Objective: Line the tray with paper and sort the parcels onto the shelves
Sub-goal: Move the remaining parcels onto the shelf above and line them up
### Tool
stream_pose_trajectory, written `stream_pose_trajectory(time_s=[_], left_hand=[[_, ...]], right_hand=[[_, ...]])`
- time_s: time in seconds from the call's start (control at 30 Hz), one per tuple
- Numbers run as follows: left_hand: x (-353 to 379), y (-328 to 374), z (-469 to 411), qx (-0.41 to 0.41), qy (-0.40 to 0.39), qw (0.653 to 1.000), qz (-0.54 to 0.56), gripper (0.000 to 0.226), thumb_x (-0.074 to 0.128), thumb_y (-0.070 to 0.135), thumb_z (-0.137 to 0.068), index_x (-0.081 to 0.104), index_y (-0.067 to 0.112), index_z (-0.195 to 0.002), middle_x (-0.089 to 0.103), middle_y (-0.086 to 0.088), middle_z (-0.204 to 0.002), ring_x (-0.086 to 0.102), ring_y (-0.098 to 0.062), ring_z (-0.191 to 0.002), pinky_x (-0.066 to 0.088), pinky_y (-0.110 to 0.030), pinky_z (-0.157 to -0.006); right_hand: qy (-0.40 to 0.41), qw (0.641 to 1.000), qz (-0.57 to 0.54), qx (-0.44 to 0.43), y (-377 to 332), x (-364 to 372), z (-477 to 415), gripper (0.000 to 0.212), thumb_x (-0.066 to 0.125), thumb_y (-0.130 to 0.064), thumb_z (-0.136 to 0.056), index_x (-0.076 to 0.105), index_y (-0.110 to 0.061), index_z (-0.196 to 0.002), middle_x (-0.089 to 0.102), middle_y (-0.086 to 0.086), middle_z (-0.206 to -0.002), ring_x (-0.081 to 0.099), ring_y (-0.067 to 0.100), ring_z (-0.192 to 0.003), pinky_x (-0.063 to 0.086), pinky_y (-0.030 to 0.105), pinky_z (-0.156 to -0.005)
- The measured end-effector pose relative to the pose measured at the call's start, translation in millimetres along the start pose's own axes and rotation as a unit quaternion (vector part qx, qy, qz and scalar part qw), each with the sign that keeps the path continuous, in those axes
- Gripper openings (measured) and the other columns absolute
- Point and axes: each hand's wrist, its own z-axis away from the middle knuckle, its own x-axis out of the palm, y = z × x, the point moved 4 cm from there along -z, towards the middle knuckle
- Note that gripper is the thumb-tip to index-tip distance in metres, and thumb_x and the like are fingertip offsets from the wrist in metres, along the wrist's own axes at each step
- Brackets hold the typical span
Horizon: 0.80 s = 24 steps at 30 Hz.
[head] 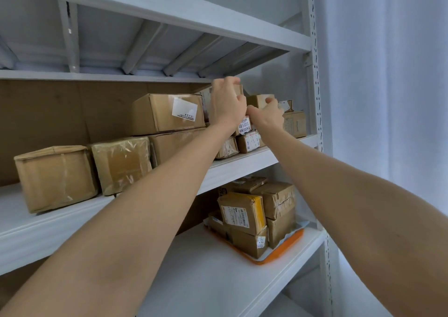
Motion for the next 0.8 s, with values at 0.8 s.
stream_pose_trajectory(time_s=[0.8], left_hand=[[9.0,-106.4,182.0,-0.004,-0.267,0.964,0.008,0.023,0.048,0.014,-0.096,0.063,0.015,-0.113,0.054,-0.006,-0.118,0.055,-0.016,-0.103,0.044,-0.023,-0.083]], right_hand=[[-0.009,0.976,0.174,0.129,121.2,-2.7,160.2,0.056,0.062,-0.029,-0.088,0.040,-0.021,-0.139,0.038,0.013,-0.140,0.045,0.032,-0.122,0.047,0.045,-0.100]])
